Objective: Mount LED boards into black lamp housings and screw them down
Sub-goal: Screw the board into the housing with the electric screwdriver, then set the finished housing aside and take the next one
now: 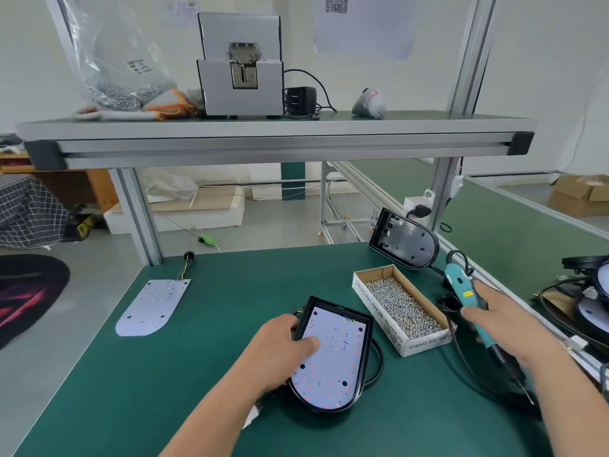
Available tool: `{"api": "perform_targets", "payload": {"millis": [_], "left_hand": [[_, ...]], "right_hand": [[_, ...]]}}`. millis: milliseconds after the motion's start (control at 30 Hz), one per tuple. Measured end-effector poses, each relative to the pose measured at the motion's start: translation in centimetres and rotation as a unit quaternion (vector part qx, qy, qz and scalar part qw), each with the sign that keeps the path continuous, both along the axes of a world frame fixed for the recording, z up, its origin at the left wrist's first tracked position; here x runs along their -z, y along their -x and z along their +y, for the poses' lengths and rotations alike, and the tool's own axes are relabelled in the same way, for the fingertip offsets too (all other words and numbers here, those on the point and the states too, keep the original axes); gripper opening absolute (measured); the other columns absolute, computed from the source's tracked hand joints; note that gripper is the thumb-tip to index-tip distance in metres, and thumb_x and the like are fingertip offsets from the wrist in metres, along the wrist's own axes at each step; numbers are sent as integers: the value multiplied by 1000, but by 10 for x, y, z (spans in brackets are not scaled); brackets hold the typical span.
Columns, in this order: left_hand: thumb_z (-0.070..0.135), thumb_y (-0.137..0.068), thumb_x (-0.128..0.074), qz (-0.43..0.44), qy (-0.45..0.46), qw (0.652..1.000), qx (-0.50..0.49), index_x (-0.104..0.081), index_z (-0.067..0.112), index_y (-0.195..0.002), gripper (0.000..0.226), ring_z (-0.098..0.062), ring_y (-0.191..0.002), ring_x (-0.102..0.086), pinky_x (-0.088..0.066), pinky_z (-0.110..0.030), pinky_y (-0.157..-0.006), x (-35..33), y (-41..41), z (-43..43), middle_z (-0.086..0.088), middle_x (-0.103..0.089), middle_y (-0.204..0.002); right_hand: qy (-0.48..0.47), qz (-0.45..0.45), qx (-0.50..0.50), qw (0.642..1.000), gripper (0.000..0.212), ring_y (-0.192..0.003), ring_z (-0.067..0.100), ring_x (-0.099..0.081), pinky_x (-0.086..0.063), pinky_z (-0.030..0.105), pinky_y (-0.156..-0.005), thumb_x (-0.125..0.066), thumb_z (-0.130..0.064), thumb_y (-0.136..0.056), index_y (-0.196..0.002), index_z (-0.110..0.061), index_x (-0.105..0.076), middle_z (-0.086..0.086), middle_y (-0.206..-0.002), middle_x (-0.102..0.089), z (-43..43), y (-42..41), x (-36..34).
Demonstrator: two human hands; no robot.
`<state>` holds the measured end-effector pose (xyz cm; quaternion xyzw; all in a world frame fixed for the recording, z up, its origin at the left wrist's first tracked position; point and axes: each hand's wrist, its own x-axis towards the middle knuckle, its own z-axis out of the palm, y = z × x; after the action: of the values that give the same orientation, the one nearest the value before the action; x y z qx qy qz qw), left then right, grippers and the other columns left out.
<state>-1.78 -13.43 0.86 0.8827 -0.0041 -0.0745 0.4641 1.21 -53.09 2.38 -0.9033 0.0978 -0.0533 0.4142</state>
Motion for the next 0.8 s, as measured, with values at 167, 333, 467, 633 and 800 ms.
{"api": "perform_targets", "payload": {"millis": [167, 333, 467, 633, 800], "left_hand": [[42, -94, -67, 1, 3, 1000, -6, -65, 20, -93, 22, -5, -57, -58, -48, -25, -61, 0, -1, 0, 12, -66, -74], [42, -95, -67, 7, 19, 1000, -14, -64, 16, -94, 26, -8, -61, -58, -47, -26, -62, 0, -1, 1, 10, -66, -75], [44, -95, -66, 10, 26, 999, -19, -56, 21, -83, 28, -7, -55, -51, -43, -26, -59, 0, -2, 0, 17, -57, -65], [46, -99, -63, 4, 38, 999, -25, -48, 23, -78, 34, -9, -55, -42, -36, -28, -60, 3, -4, 0, 18, -47, -60], [41, -100, -61, 3, 52, 998, -47, -50, 23, -77, 31, -5, -51, -41, -35, -22, -53, 5, -6, -2, 20, -47, -56]], "right_hand": [[94, 41, -26, 994, 66, -96, 28, -58, -44, 38, -81, -64, -15, -97, -157, -28, -40, 8, -122, -63, -1, 7, -6], [203, 61, -62, 975, 81, -79, 22, -65, -51, 28, -64, -66, -22, -96, -163, -33, -22, 3, -112, -50, -1, 11, -13], [248, 64, -59, 965, 90, -81, 16, -65, -51, 27, -66, -68, -25, -93, -165, -37, -15, 0, -117, -45, -1, 13, -13], [193, 24, -64, 979, 72, -81, 20, -65, -50, 32, -67, -67, -15, -91, -156, -28, -39, 3, -113, -56, -7, 13, -12], [143, 7, -12, 990, 62, -108, 41, -66, -51, 51, -88, -69, -13, -93, -152, -21, -49, 18, -131, -61, -8, 12, -8]]}}
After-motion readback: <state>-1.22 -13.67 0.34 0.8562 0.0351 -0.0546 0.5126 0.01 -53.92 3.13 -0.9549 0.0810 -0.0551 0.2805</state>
